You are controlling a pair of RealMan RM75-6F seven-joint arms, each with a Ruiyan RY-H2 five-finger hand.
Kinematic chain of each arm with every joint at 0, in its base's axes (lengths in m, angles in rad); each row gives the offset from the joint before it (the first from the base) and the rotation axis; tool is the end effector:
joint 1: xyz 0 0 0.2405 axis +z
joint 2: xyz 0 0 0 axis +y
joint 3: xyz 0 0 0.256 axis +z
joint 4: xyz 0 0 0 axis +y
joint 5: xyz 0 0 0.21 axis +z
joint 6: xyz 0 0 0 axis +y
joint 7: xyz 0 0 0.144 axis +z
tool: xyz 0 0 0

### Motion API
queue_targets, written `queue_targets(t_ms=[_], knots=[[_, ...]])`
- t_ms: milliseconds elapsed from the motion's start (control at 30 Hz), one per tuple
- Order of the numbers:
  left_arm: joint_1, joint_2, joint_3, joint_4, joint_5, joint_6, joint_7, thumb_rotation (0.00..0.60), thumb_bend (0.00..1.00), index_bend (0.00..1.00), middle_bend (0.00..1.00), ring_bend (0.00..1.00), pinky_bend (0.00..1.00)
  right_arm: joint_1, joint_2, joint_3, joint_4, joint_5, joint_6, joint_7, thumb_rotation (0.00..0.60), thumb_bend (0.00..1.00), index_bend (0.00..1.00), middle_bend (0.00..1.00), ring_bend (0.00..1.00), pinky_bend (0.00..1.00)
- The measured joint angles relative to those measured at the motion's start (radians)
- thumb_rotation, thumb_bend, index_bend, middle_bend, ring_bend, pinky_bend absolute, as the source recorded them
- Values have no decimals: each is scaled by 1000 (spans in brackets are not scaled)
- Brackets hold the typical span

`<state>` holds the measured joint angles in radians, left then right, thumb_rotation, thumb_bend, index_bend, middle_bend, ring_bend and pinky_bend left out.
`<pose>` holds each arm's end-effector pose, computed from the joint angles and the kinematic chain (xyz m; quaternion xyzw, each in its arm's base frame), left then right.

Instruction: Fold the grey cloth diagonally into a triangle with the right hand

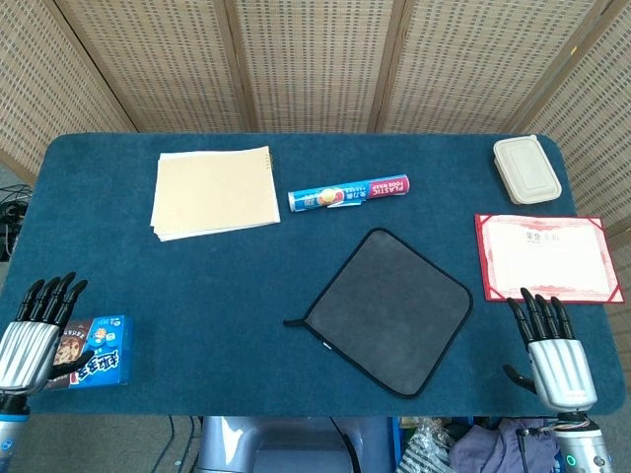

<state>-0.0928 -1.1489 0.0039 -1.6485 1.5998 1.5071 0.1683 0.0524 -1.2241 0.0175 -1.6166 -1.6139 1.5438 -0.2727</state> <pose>-0.2893 0.1703 0.1371 -0.6497 -0.3385 -0.3715 0.5704 -0.2892 -0.1629 0.1238 0.6429 -0.3126 0.3620 0.5983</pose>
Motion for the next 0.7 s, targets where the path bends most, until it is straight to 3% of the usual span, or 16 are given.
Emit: queue_targets(t_ms=[333, 700], knots=[[0, 0, -1, -2, 0, 1, 2, 600, 119, 0, 0, 0, 0, -2, -2, -2, -2, -18, 10, 0, 600, 72, 0, 0, 0, 0], [0, 2, -2, -3, -4, 0, 2, 600, 119, 0, 0, 0, 0, -30, -4, -42, -7, -55, 29, -24, 600, 72, 3, 0, 0, 0]])
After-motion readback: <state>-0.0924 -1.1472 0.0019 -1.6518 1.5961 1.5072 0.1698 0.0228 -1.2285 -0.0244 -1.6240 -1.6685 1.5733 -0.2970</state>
